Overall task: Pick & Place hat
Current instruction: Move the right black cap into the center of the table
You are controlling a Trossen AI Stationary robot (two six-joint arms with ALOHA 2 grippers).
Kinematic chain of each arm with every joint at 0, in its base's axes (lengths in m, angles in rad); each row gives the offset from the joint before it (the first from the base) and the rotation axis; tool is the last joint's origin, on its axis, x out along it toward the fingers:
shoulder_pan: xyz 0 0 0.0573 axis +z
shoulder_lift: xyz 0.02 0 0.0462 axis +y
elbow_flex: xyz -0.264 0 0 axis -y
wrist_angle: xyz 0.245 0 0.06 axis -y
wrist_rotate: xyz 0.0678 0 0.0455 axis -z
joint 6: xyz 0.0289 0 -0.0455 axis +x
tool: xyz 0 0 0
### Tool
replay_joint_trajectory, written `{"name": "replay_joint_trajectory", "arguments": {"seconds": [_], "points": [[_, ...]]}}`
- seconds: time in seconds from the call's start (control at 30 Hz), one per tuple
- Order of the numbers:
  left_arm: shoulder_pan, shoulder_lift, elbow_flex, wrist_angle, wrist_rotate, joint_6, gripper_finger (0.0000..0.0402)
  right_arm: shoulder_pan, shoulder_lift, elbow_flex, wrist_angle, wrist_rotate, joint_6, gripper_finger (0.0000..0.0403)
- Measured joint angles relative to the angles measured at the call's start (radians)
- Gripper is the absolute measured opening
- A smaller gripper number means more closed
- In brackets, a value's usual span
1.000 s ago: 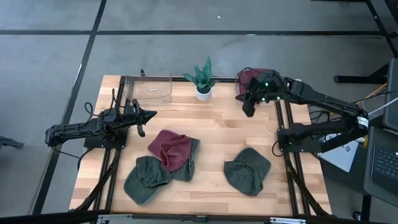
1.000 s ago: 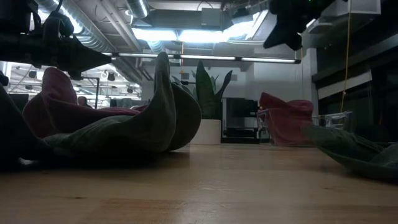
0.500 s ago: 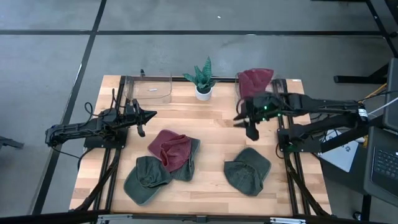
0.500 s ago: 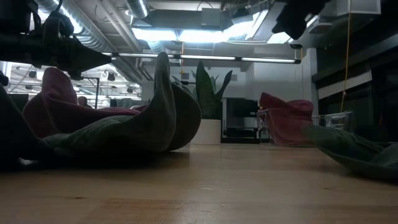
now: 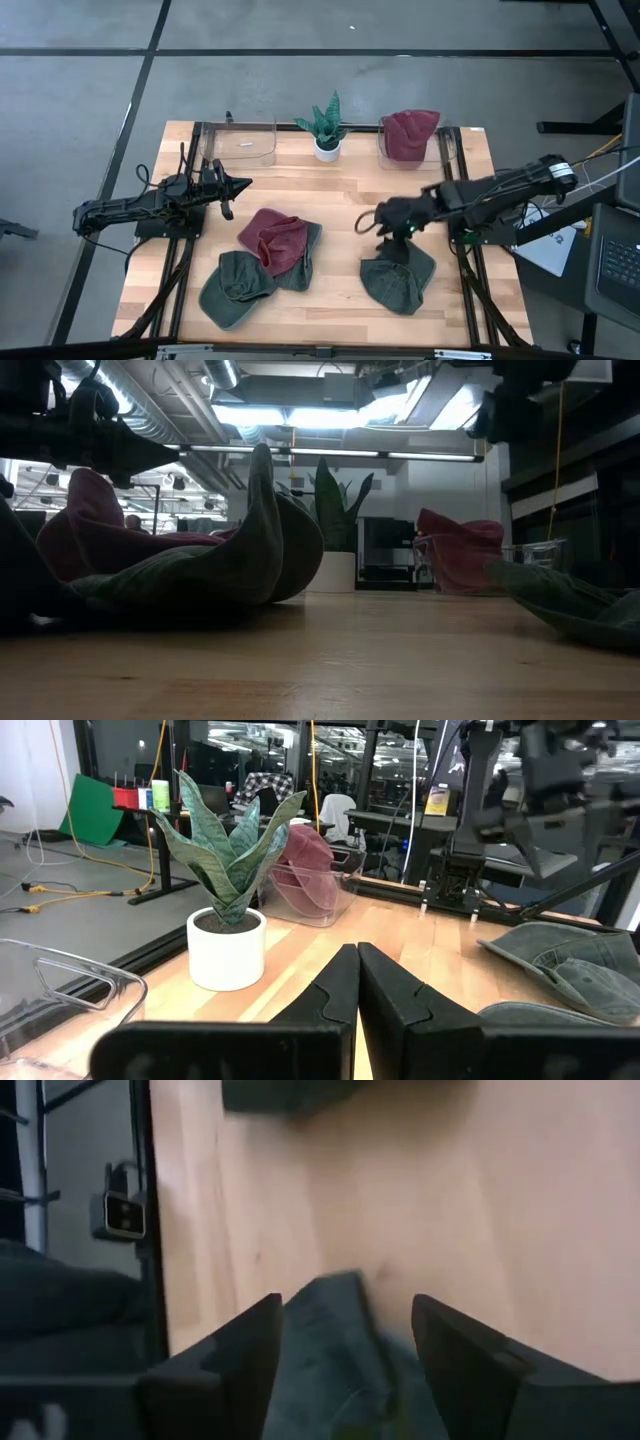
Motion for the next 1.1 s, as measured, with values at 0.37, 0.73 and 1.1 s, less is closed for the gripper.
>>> {"name": "replay_joint_trajectory", "arguments": {"seconds": [0.37, 0.73, 1.1], "points": [[0.000, 0.000, 0.000, 0.000, 0.000, 0.000, 0.0004, 0.198, 0.144, 0.000, 0.006, -0.232, 0.275, 0.0248], [0.000, 0.000, 0.000, 0.000, 0.000, 0.000, 0.0004, 0.315, 0.183, 0.000, 0.082, -0.316, 0.204, 0.0248], [0.000, 0.000, 0.000, 0.000, 0.000, 0.000, 0.0004, 0.527, 0.183, 0.000, -0.056, -0.128, -0.225, 0.0248]]}}
